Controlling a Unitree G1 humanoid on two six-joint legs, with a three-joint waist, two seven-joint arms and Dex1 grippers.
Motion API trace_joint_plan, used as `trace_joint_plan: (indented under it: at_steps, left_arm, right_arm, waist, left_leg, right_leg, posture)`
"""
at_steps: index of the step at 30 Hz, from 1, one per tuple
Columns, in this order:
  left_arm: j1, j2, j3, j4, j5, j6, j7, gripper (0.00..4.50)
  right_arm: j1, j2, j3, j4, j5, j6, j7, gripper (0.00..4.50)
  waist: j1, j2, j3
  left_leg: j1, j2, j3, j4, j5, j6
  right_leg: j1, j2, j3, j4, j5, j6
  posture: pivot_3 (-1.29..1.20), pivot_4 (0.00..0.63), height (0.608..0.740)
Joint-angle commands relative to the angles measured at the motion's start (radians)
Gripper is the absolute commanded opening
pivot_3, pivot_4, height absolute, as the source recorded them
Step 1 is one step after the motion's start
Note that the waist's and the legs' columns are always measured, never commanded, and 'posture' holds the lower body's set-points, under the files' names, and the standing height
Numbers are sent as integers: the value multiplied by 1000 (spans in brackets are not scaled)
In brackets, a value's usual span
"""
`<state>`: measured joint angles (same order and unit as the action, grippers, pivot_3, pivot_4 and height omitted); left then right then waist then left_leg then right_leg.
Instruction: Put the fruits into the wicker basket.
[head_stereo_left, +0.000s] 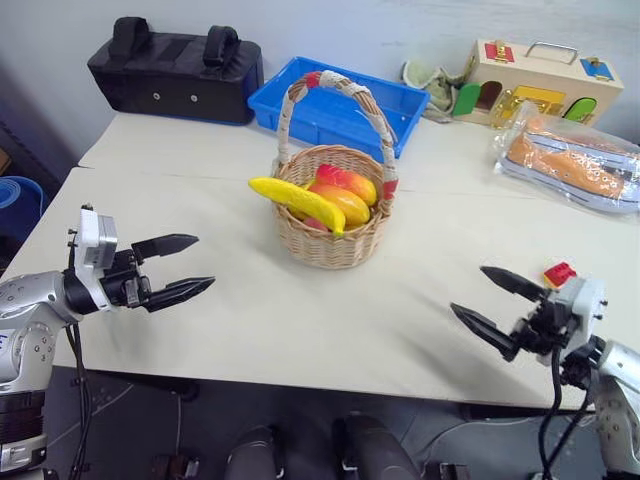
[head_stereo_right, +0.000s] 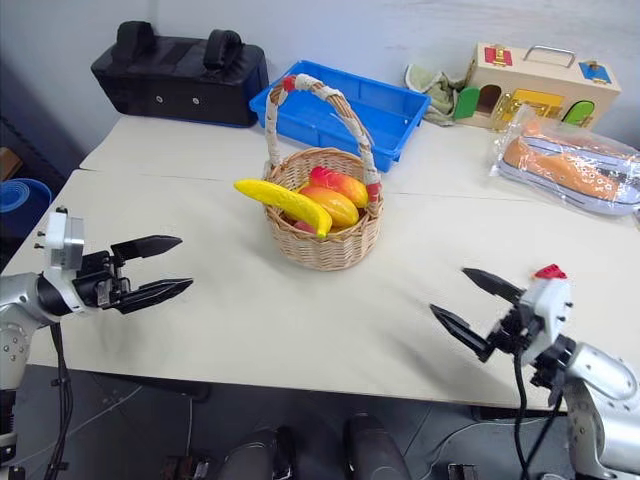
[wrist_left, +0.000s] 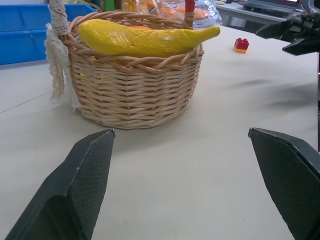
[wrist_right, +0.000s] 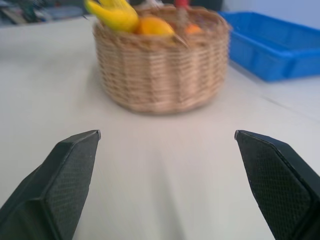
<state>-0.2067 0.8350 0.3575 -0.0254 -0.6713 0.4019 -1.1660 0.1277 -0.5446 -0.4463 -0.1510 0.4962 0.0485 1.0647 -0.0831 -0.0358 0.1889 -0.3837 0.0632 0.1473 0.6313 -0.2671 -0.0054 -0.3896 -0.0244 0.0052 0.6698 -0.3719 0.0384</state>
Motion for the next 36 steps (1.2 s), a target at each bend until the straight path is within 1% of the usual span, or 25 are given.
trace_joint_plan:
  at_steps: [1,2,3,7,10,14,17,22,27,30,31,32,33,34,35,36]
  left_arm:
    - [9,17,37,-40,-28,15,-3,4500]
    - [9,16,39,-46,-30,18,0,4500]
    - [7,18,35,-59,-42,39,0,4500]
    - [-28,9,22,-107,-67,78,19,4500]
    - [-66,-16,14,-134,-71,84,58,4500]
    - [-76,-40,5,-159,-61,78,90,4500]
    - [-65,-47,7,-174,-63,77,102,4500]
    - [-21,-56,28,-211,-77,86,128,4500]
    - [4,-61,32,-231,-80,88,142,4500]
    - [8,-62,32,-235,-80,89,146,4500]
    - [8,-63,31,-235,-80,89,148,4500]
    - [8,-64,30,-236,-79,89,149,4500]
    - [7,-65,31,-236,-80,89,151,4500]
    - [7,-65,31,-237,-80,88,152,4500]
    - [7,-65,31,-237,-81,88,153,4500]
    - [7,-66,31,-237,-81,86,154,4500]
  right_arm:
    - [-44,-37,-23,67,1,-94,30,4481]
    - [-63,-42,-15,79,6,-103,32,4481]
    - [-125,-54,10,90,18,-85,36,4481]
    - [-429,-70,134,147,56,50,39,4481]
    - [-617,-66,229,251,26,129,53,4481]
    - [-814,-30,322,390,-19,187,36,4481]
    - [-888,-5,356,442,-35,206,32,4481]
    - [-951,47,396,498,-53,201,48,4481]
    - [-1002,84,381,543,-48,184,50,4481]
    - [-1017,92,384,560,-52,182,61,3932]
    - [-1022,96,387,565,-54,181,66,3621]
    - [-1025,97,388,569,-55,180,71,3205]
    - [-1028,99,391,574,-58,180,73,2912]
    - [-1030,99,393,577,-61,179,75,2725]
    - [-1032,101,394,583,-66,173,74,2287]
    - [-1036,100,396,594,-75,166,77,1994]
  waist:
    - [-2,0,0]
    - [-3,0,0]
    - [-4,1,0]
    - [-14,2,1]
    - [-1,2,1]
    - [8,2,1]
    - [7,2,1]
    - [6,2,1]
    - [-1,2,1]
    - [0,2,1]
    - [0,2,1]
    - [0,2,1]
    - [0,2,1]
    - [0,2,1]
    - [0,2,1]
    - [0,2,1]
  left_leg:
    - [0,0,0,0,0,0]
    - [1,0,0,0,0,-1]
    - [1,0,1,0,1,-1]
    - [2,1,2,0,2,-3]
    - [2,1,0,-1,4,-6]
    - [1,1,-1,-1,3,-6]
    - [-4,1,-1,1,2,-5]
    - [-4,1,-1,1,1,-5]
    - [-4,1,-1,3,2,-4]
    - [-4,1,-1,5,3,-4]
    - [-4,1,-1,5,3,-4]
    - [-4,1,-1,5,3,-4]
    - [-4,1,-1,5,3,-4]
    - [-4,1,-1,5,3,-4]
    - [-4,1,-1,5,3,-4]
    - [-4,1,-1,5,3,-4]
  right_leg:
    - [0,0,0,1,0,0]
    - [0,0,1,2,0,0]
    - [0,0,1,2,0,0]
    - [-2,0,1,6,0,0]
    - [-3,1,0,8,0,-1]
    - [-4,1,0,7,0,0]
    - [-7,1,0,7,0,1]
    - [-7,1,0,7,0,1]
    - [-7,1,0,8,0,1]
    - [-7,0,0,9,0,1]
    - [-6,0,0,9,0,1]
    - [-6,0,0,9,0,1]
    - [-6,0,0,9,0,1]
    - [-6,0,0,9,0,1]
    - [-6,0,0,9,0,1]
    - [-6,0,0,9,0,1]
  posture:
    - [0,150,740]
    - [0,150,740]
    - [0,150,740]
    - [0,150,740]
    - [0,150,740]
    - [0,150,740]
    - [0,150,740]
    - [0,150,740]
    - [0,150,740]
    - [0,150,740]
    - [0,150,740]
    - [0,150,740]
    - [0,150,740]
    - [0,150,740]
    - [0,150,740]
    - [0,150,740]
